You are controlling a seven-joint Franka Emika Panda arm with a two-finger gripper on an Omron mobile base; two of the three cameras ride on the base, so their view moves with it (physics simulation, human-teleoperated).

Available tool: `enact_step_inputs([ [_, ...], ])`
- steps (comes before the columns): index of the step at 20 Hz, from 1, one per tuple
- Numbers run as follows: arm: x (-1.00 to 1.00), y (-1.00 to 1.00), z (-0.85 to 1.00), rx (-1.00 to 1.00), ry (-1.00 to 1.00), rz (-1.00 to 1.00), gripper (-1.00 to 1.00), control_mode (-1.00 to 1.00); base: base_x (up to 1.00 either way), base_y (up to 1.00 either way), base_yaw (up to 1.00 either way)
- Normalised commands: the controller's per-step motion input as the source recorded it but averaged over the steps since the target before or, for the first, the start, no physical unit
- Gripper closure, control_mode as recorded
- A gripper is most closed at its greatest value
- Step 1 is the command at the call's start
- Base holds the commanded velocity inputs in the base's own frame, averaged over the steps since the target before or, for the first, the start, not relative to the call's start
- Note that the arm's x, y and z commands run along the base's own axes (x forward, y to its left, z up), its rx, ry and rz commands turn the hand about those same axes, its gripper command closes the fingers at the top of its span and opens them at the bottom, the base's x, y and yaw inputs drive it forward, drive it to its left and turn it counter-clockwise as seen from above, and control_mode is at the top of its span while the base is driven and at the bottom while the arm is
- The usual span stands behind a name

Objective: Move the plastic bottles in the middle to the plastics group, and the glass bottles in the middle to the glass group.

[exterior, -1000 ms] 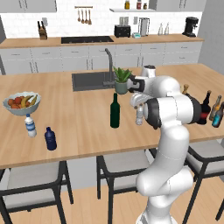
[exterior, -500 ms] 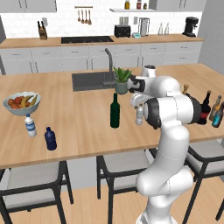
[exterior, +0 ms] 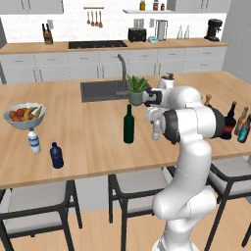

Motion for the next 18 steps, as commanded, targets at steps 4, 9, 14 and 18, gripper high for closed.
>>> enact_step_inputs([
  [4,0.04,-0.06,0.0,0.0,0.0,-0.05,-1.0,-1.0,0.0,0.0,0.0],
  [9,0.04,-0.03,0.0,0.0,0.0,-0.04,-1.0,-1.0,0.0,0.0,0.0],
  [14,0.11,0.0,0.0,0.0,0.02,0.0,-1.0,-1.0,0.0,0.0,0.0],
  [18,0.14,0.0,-0.06,0.0,0.01,0.0,-1.0,-1.0,0.0,0.0,0.0],
])
